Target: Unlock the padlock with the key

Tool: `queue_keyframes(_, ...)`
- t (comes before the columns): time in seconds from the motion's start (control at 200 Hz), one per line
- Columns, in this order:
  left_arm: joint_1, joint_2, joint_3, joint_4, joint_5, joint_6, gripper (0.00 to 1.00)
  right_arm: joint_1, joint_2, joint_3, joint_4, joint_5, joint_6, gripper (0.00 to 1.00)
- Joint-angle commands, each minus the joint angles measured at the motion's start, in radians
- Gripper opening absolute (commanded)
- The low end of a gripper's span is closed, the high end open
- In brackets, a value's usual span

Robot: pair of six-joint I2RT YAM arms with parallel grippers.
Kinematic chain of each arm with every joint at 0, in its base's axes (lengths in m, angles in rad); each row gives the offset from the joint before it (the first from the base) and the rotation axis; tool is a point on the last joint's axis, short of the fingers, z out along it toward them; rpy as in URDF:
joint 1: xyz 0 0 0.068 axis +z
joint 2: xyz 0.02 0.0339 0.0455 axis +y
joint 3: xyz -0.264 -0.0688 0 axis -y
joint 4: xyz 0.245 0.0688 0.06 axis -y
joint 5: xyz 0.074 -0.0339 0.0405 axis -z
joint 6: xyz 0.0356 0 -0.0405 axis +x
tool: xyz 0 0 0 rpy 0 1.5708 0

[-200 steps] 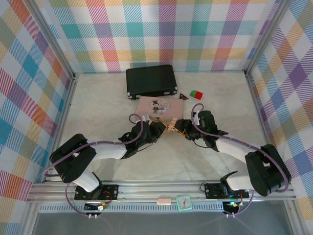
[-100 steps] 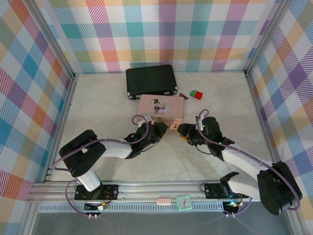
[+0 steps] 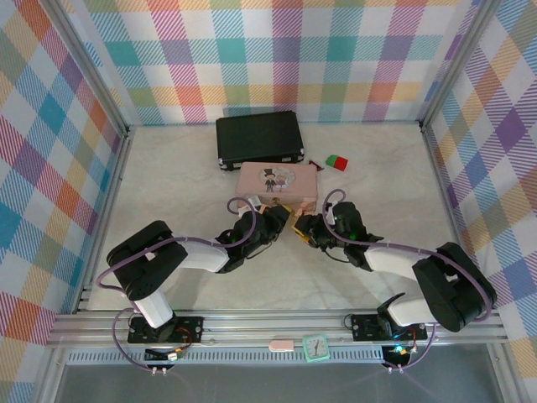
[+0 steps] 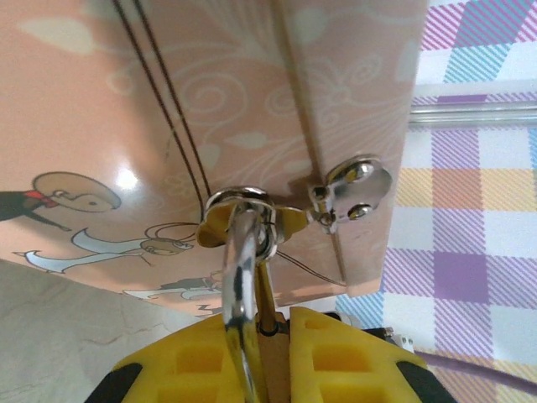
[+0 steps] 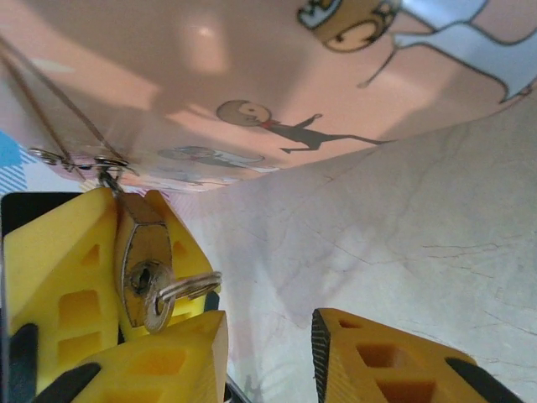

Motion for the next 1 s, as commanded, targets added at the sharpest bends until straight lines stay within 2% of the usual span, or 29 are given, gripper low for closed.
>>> queue_keyframes(0.0, -0.012, 0.011, 0.004, 0.12, 0.007, -0.015, 0.0, 0.001, -0.064, -0.016, 0.06, 0.072, 0.013, 0.32)
queue_keyframes(0.14, -0.012, 0.019, 0.005, 0.13, 0.007, -0.025, 0.0, 0.0, -0.104, -0.025, 0.033, 0.098, 0.001, 0.32)
queue_keyframes(0.48, -0.012, 0.023, 0.004, 0.144, 0.013, -0.034, 0.0, 0.0, -0.044, -0.017, 0.11, 0.084, 0.016, 0.26)
queue_keyframes(0.655, -0.013, 0.023, 0.003, 0.149, 0.015, -0.034, 0.0, 0.0, -0.029, -0.01, 0.11, 0.076, 0.041, 0.26)
queue_keyframes(0.745, -0.013, 0.025, 0.003, 0.156, 0.02, -0.034, 0.0, 0.0, -0.013, -0.013, 0.166, 0.073, 0.054, 0.25)
queue_keyframes(0.995, -0.014, 0.028, -0.002, 0.174, 0.026, -0.034, 0.0, 0.0, 0.017, -0.005, 0.196, 0.062, 0.063, 0.11)
